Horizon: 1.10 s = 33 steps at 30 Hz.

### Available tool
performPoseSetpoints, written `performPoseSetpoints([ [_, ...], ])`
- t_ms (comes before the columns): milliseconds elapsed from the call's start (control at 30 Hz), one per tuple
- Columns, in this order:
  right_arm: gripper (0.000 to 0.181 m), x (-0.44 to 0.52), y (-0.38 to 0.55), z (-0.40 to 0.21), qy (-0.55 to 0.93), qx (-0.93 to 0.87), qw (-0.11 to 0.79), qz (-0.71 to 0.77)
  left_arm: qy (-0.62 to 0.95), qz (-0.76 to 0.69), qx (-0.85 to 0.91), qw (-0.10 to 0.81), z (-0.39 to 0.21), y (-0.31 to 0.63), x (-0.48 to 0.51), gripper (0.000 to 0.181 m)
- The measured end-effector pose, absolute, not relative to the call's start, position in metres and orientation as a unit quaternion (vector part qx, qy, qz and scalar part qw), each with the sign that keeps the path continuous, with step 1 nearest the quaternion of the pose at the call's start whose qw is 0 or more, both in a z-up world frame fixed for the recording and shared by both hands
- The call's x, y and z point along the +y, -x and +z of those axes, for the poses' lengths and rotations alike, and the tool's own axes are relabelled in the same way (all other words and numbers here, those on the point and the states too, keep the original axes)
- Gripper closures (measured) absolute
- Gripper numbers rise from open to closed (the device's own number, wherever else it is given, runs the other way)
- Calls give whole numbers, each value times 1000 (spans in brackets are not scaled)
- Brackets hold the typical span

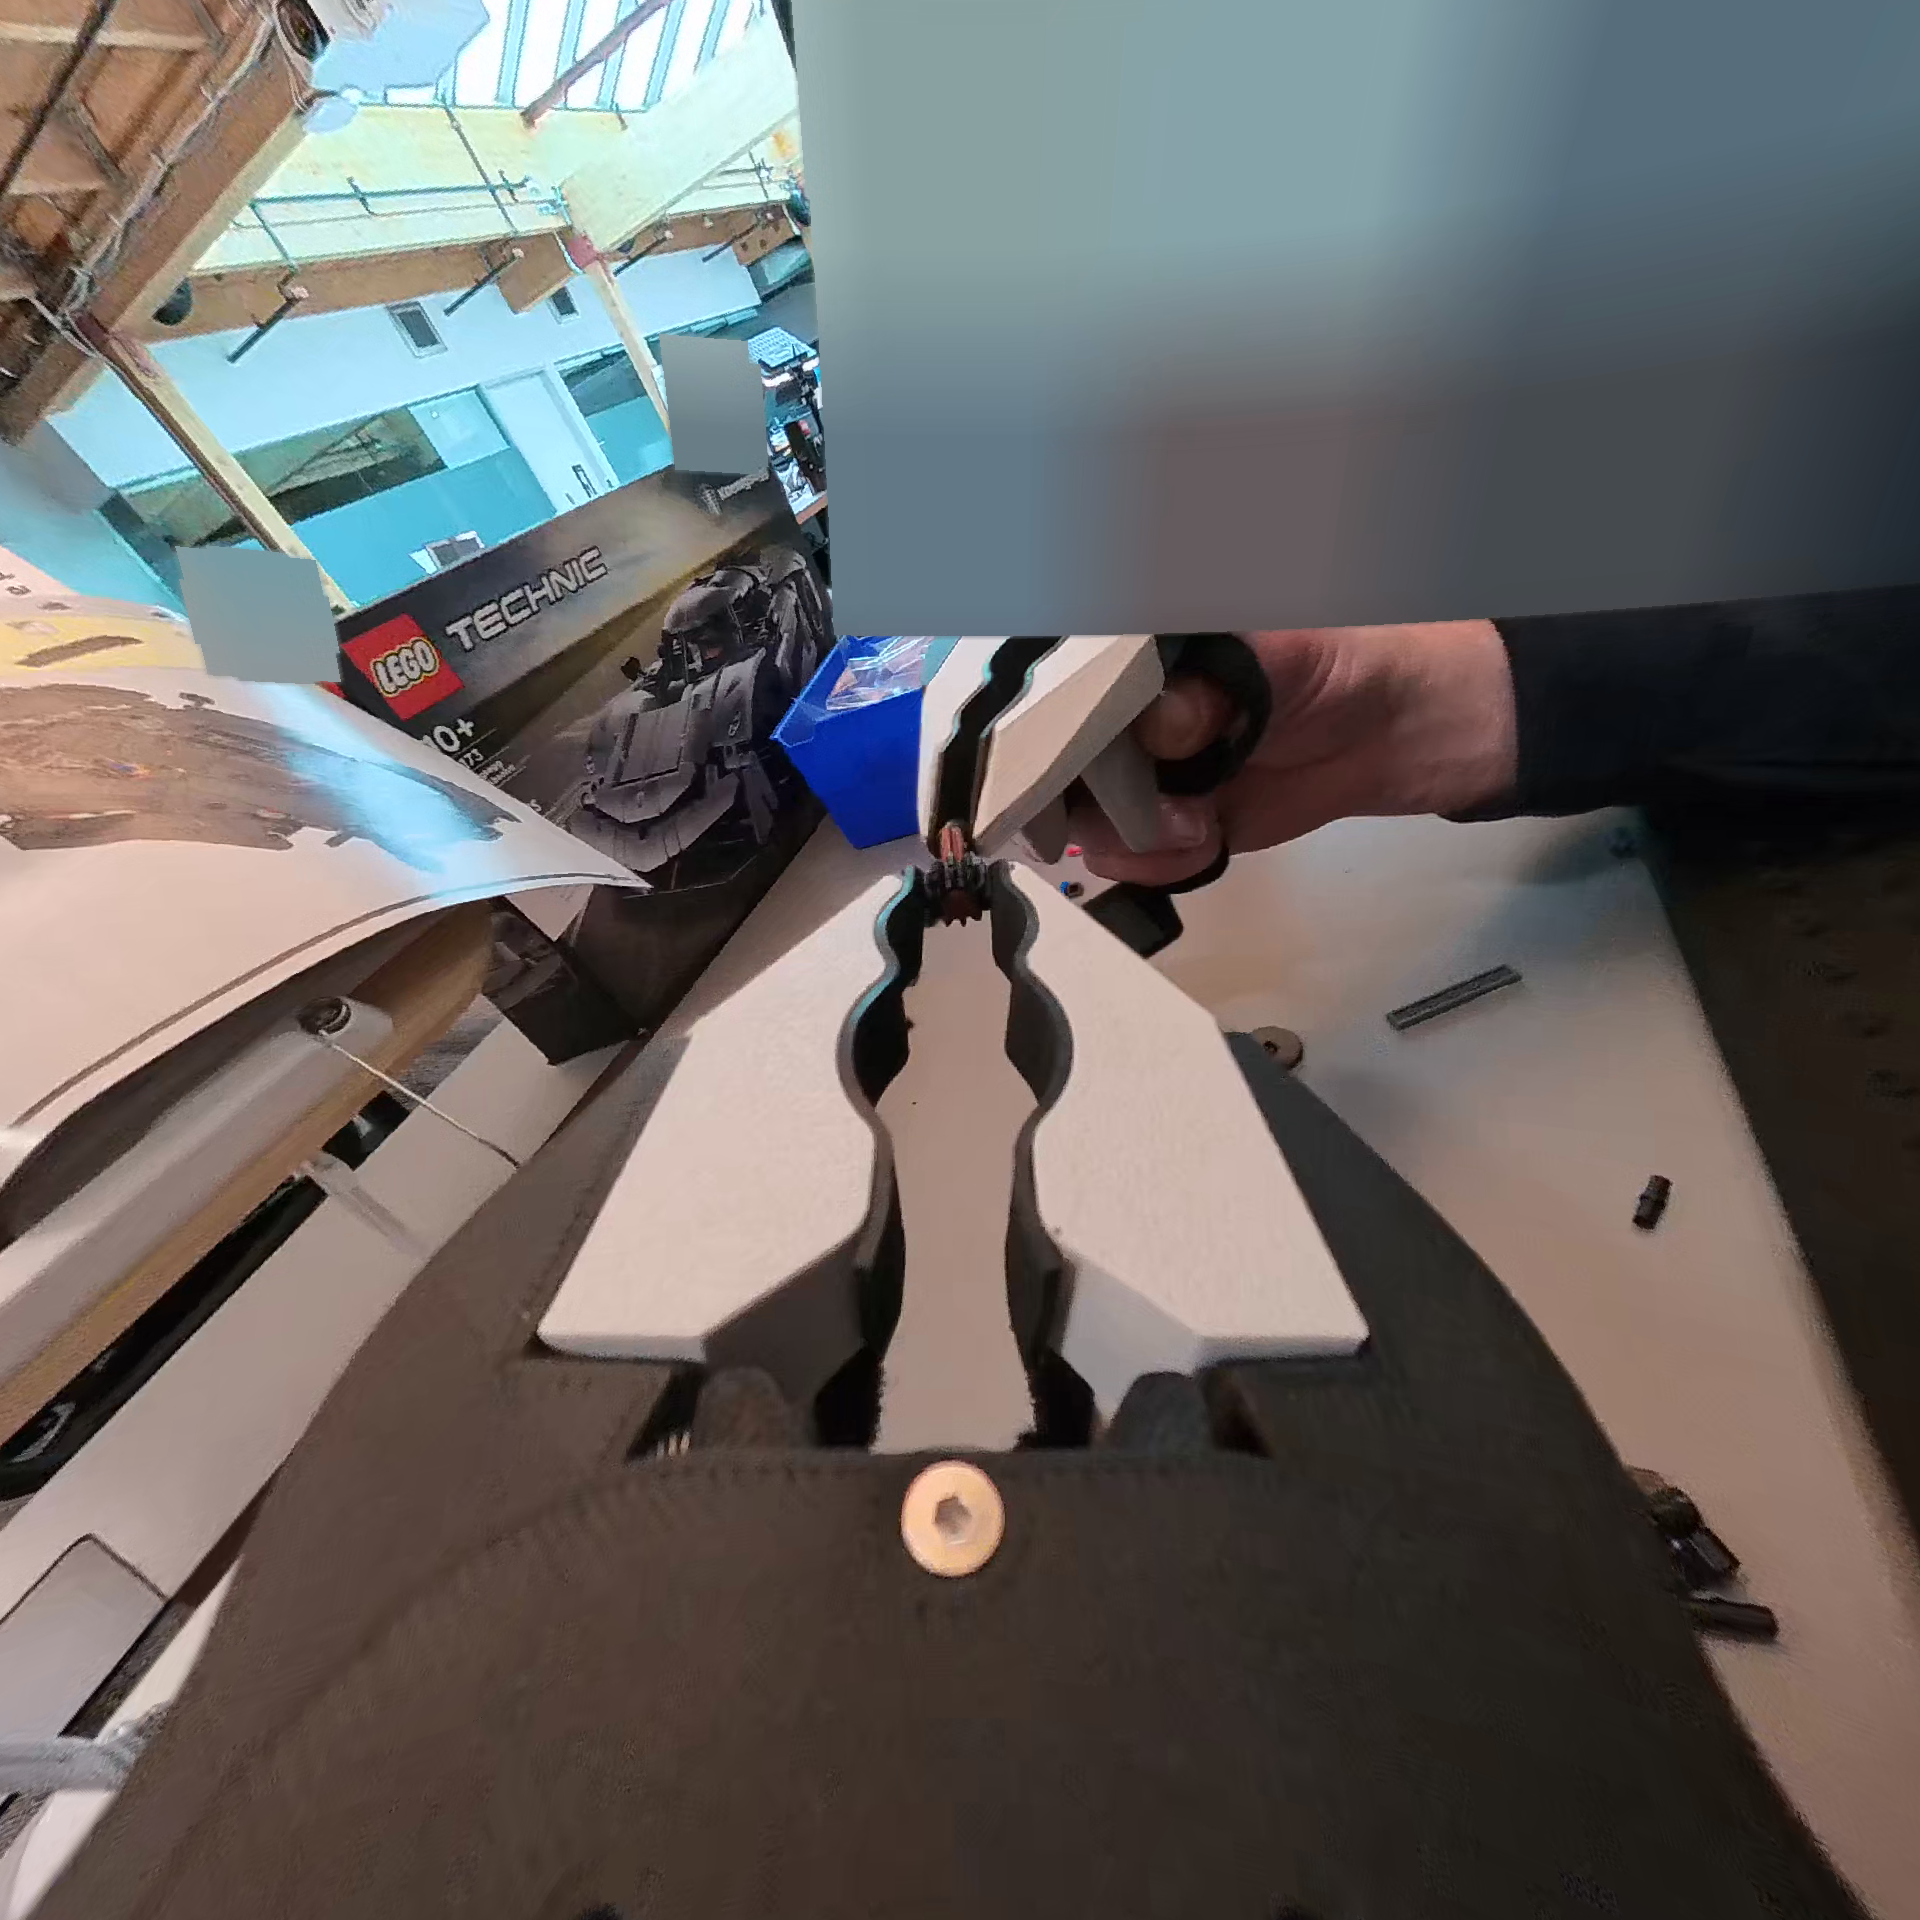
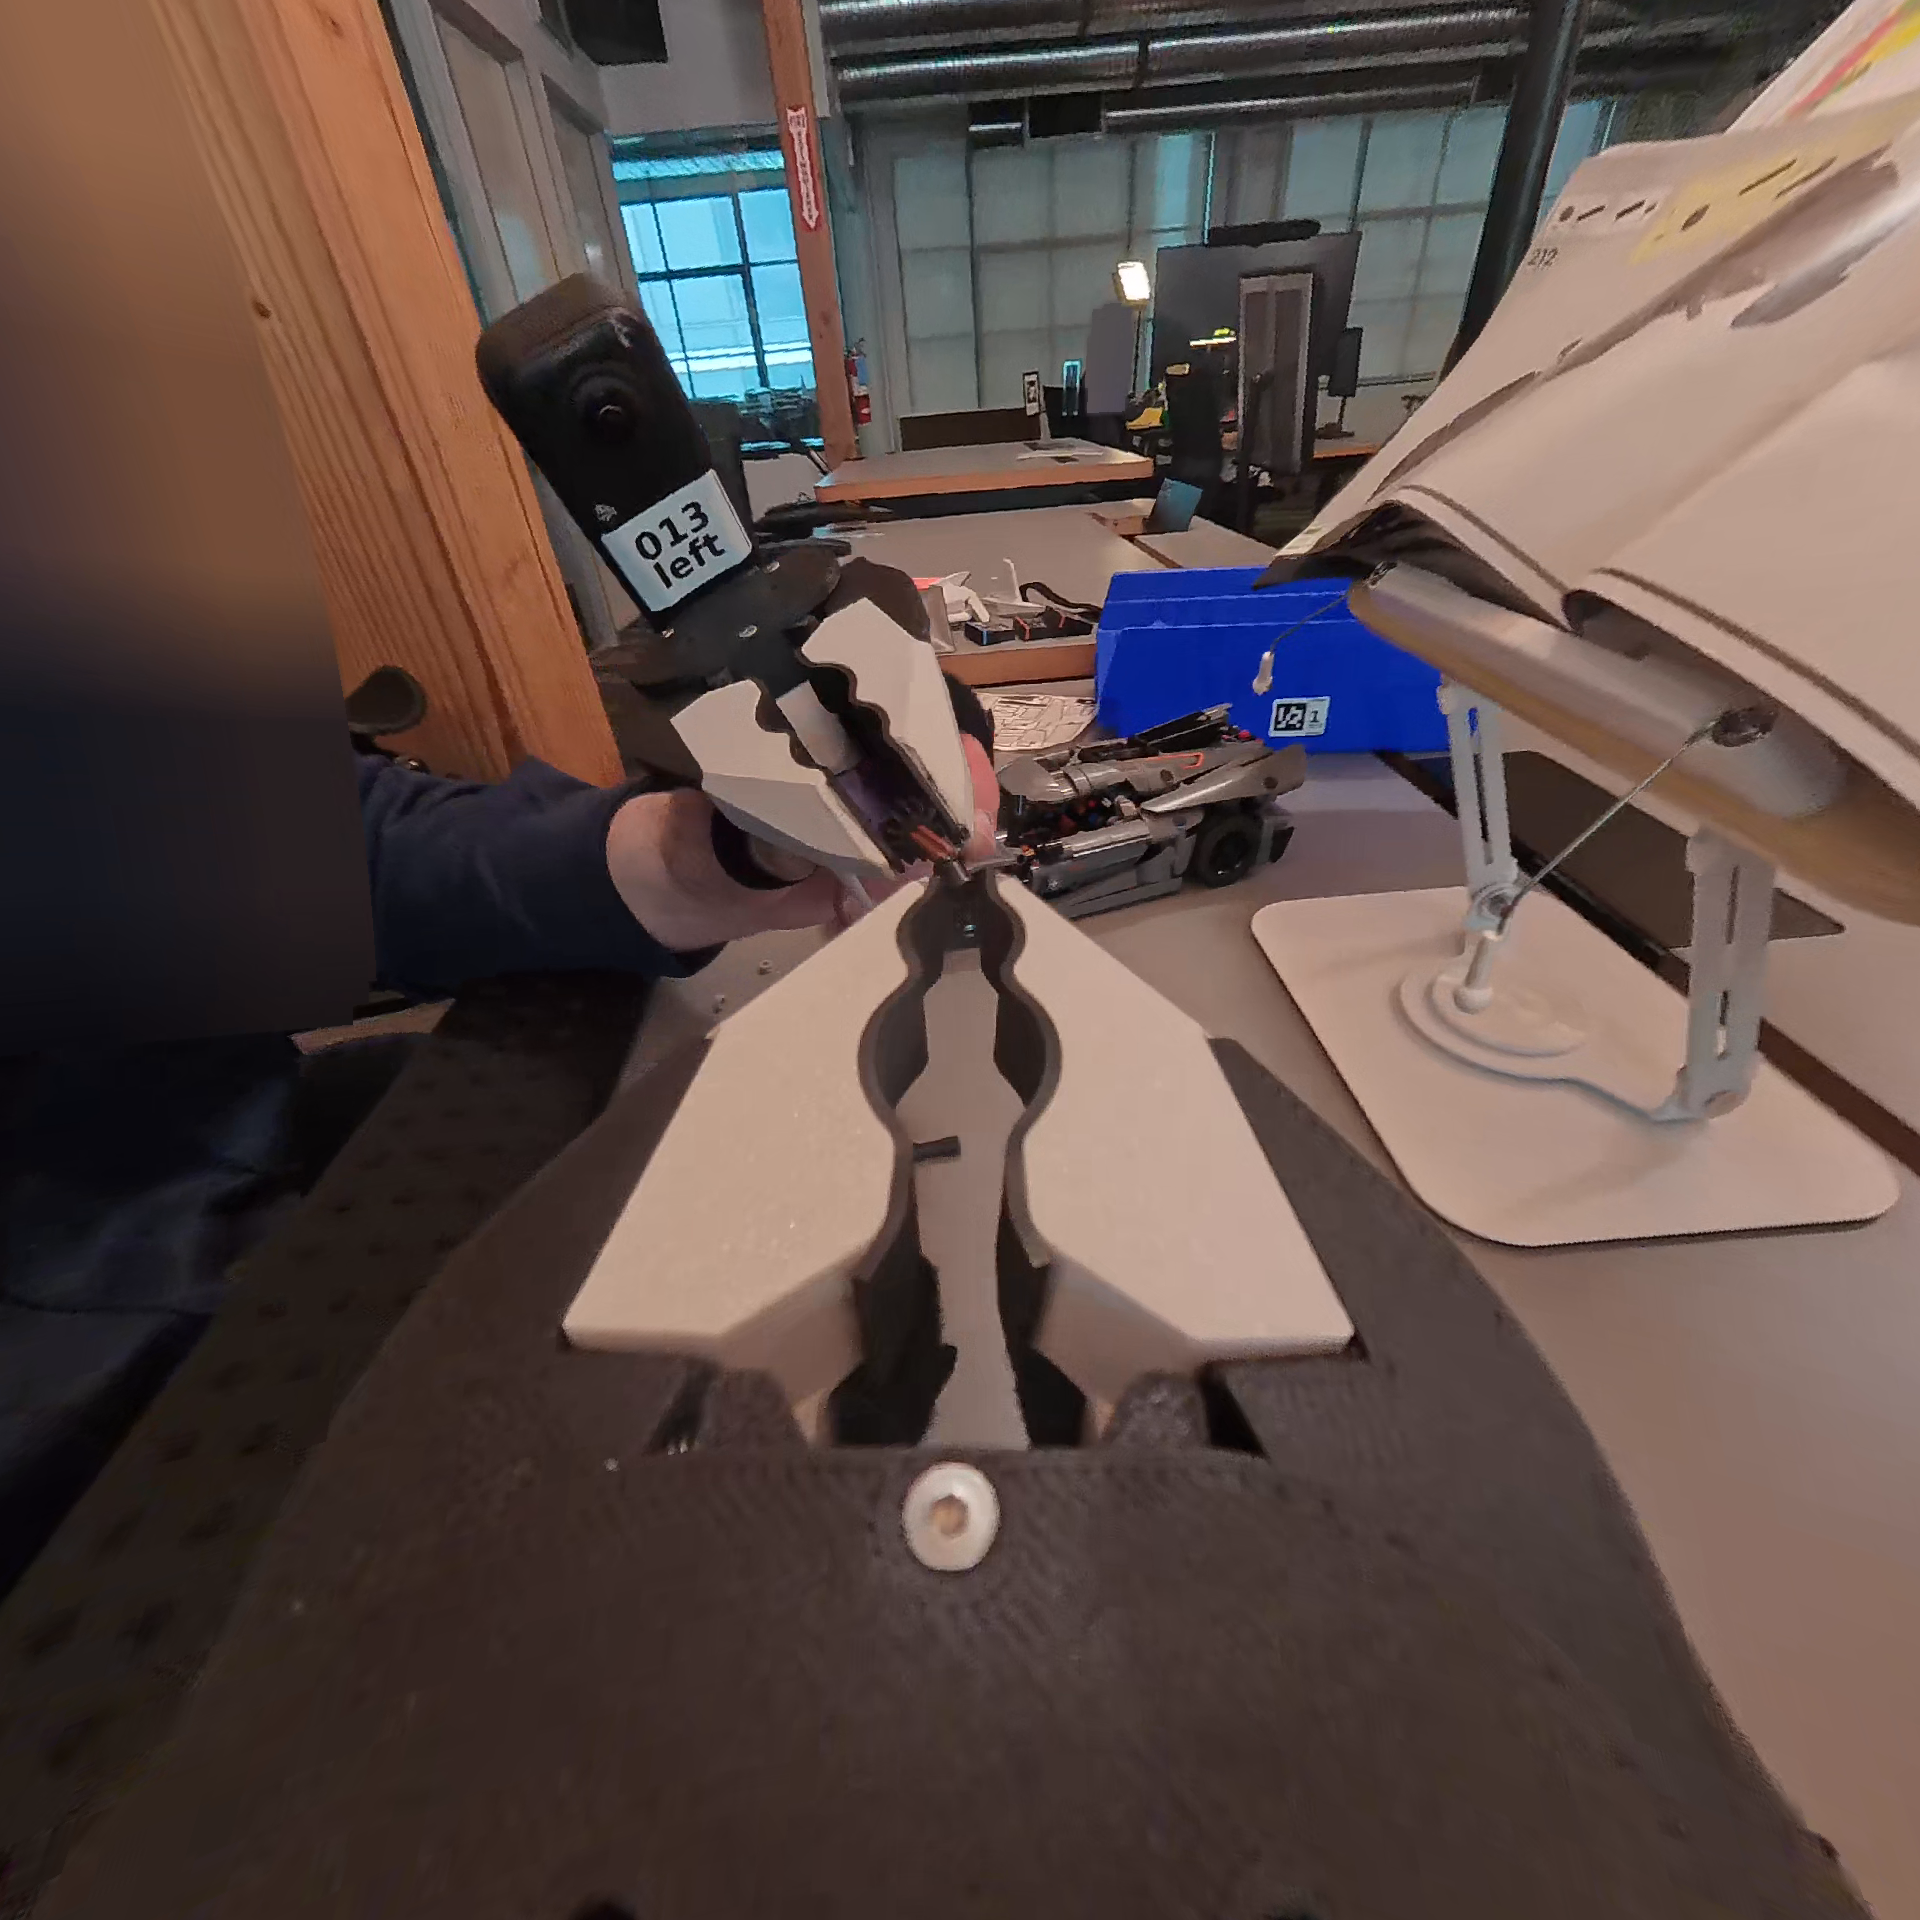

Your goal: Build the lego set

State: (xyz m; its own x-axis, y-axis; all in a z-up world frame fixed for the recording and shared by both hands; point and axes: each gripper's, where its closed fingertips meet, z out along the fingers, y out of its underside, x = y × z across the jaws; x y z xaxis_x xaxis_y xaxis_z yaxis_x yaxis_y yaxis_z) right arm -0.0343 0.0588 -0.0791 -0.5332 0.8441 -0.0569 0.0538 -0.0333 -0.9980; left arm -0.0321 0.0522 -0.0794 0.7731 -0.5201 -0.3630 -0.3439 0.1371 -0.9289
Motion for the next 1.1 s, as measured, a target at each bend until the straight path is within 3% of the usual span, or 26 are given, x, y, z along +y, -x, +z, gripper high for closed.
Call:
performPoseSetpoints([
  [467,178,60,39,-91,338,-691,437,466,684,-106,326,644,-92,36,54,170],
  [1100,178,56,38,-90,325,-706,453,436,680,-138,321,644,-93,35,53,171],
])
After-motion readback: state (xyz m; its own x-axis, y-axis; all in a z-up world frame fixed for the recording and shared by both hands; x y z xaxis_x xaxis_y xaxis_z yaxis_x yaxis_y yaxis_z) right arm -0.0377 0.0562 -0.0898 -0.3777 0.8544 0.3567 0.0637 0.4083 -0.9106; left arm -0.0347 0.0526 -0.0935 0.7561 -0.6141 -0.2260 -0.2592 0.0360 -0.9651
